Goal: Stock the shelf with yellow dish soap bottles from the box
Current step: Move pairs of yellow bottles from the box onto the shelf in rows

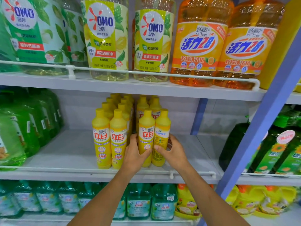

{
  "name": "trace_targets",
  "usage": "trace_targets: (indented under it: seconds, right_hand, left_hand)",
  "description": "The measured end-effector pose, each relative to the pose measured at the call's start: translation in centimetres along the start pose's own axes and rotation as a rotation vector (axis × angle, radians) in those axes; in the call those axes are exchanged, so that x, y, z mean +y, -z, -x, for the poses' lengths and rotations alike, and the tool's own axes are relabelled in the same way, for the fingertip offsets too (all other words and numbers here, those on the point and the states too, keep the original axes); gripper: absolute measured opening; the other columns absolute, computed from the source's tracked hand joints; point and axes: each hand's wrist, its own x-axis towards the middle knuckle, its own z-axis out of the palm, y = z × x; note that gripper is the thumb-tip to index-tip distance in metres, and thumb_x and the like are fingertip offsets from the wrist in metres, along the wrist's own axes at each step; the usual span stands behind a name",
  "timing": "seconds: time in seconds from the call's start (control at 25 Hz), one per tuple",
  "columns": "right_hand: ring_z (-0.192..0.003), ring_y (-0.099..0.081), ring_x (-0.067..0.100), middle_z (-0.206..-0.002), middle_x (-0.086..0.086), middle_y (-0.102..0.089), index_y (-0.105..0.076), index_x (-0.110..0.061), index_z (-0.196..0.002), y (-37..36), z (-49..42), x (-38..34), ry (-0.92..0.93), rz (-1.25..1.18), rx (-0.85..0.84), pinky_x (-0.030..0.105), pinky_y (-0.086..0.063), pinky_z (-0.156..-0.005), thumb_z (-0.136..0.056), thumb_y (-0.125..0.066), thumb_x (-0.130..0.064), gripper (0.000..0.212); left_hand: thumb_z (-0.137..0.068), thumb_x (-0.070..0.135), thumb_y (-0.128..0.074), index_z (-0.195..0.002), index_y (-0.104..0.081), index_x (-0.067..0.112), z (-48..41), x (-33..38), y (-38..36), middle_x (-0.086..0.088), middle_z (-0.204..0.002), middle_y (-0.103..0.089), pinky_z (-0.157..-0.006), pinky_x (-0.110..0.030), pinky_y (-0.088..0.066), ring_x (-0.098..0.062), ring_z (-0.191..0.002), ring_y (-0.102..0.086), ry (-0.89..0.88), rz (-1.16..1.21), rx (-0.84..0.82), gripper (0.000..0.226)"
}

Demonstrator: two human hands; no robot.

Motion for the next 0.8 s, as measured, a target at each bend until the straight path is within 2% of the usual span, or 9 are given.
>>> trace_targets:
  seconds: [0.08, 0.2, 0.28, 0.32, 0.44, 0.52, 0.6, 0.68, 0.8]
  right_hand:
    - [-0.103, -0.07, 0.005, -0.116, -0.007, -0.072, -0.06, -0.027, -0.121, -0.1, 0.1, 0.6, -0.016, -0.029, 0.004, 0.038, -0.058, -0.096, -0.078, -0.087, -0.023, 0.051]
    - [-0.097, -0.071, 0.01, -0.111, -0.007, -0.073, -0.062, -0.027, -0.118, -1.6, 0.0, 0.7, -0.047, 0.135, 0.175, 0.038, -0.061, -0.087, -0.066, -0.091, -0.046, 0.063]
    - [-0.099, -0.069, 0.011, -0.112, -0.009, -0.072, -0.061, -0.03, -0.119, -1.7, -0.2, 0.5, -0.059, 0.19, 0.167, 0.036, -0.06, -0.086, -0.063, -0.087, -0.058, 0.069]
    - [-0.102, -0.068, 0.01, -0.114, -0.009, -0.071, -0.06, -0.031, -0.121, -1.4, -0.3, 0.6, -0.058, 0.178, 0.106, 0.036, -0.059, -0.088, -0.063, -0.086, -0.059, 0.07]
    - [-0.109, -0.068, 0.009, -0.12, -0.009, -0.07, -0.057, -0.034, -0.122, -0.5, -0.2, 1.8, -0.068, 0.041, -0.067, 0.042, -0.057, -0.098, -0.073, -0.088, -0.04, 0.058]
    - [-0.104, -0.069, 0.011, -0.116, -0.007, -0.071, -0.057, -0.033, -0.118, -1.0, -0.2, 1.9, -0.083, 0.092, -0.004, 0.041, -0.058, -0.095, -0.073, -0.089, -0.037, 0.056]
    - [-0.1, -0.068, 0.014, -0.113, -0.005, -0.069, -0.057, -0.029, -0.117, -2.1, -0.1, 1.3, -0.102, 0.24, 0.131, 0.039, -0.059, -0.089, -0.067, -0.09, -0.049, 0.063]
    - [-0.1, -0.066, 0.015, -0.112, -0.005, -0.067, -0.058, -0.026, -0.12, -2.5, -0.2, 0.9, -0.101, 0.252, 0.156, 0.035, -0.058, -0.087, -0.066, -0.089, -0.052, 0.067]
    - [-0.109, -0.065, 0.012, -0.12, -0.008, -0.066, -0.055, -0.025, -0.13, -1.4, -0.1, 1.3, -0.093, 0.088, -0.029, 0.029, -0.055, -0.092, -0.076, -0.088, -0.033, 0.064]
  left_hand:
    - [-0.08, 0.036, -0.082, -0.139, -0.041, 0.025, 0.4, -0.1, -0.3, 0.006, -0.133, -0.062, -0.099, -0.044, -0.055, -0.011, -0.12, -0.061, -0.003, 0.019, 0.008, 0.072]
    - [-0.082, 0.039, -0.079, -0.141, -0.043, 0.028, 1.1, -0.5, -0.6, 0.009, -0.134, -0.061, -0.1, -0.044, -0.055, -0.01, -0.123, -0.059, 0.006, 0.065, 0.044, 0.07]
    - [-0.084, 0.036, -0.079, -0.142, -0.044, 0.027, 1.1, -0.8, -0.6, 0.008, -0.135, -0.061, -0.101, -0.044, -0.054, -0.011, -0.124, -0.059, 0.006, 0.052, 0.049, 0.068]
    - [-0.084, 0.036, -0.079, -0.141, -0.045, 0.027, 1.1, -0.9, -0.6, 0.008, -0.135, -0.061, -0.1, -0.045, -0.054, -0.011, -0.123, -0.059, 0.006, 0.047, 0.045, 0.067]
    - [-0.083, 0.038, -0.078, -0.138, -0.049, 0.028, 1.1, -1.1, -0.5, 0.009, -0.131, -0.063, -0.099, -0.044, -0.055, -0.009, -0.12, -0.06, -0.007, 0.018, 0.05, 0.063]
    - [-0.083, 0.038, -0.078, -0.136, -0.051, 0.027, 1.1, -1.1, -0.5, 0.01, -0.129, -0.063, -0.099, -0.042, -0.055, -0.007, -0.118, -0.061, -0.016, 0.004, 0.055, 0.061]
    - [-0.084, 0.034, -0.078, -0.136, -0.052, 0.024, 1.0, -0.8, -0.5, 0.008, -0.129, -0.063, -0.099, -0.039, -0.054, -0.008, -0.117, -0.061, -0.013, -0.018, 0.062, 0.059]
    - [-0.084, 0.03, -0.079, -0.135, -0.053, 0.021, 0.7, -0.7, -0.3, 0.005, -0.128, -0.063, -0.1, -0.038, -0.053, -0.01, -0.116, -0.06, -0.015, -0.051, 0.068, 0.058]
    - [-0.085, 0.027, -0.078, -0.135, -0.052, 0.019, 0.7, -0.7, -0.3, 0.002, -0.128, -0.064, -0.099, -0.037, -0.052, -0.012, -0.114, -0.061, -0.021, -0.103, 0.062, 0.057]
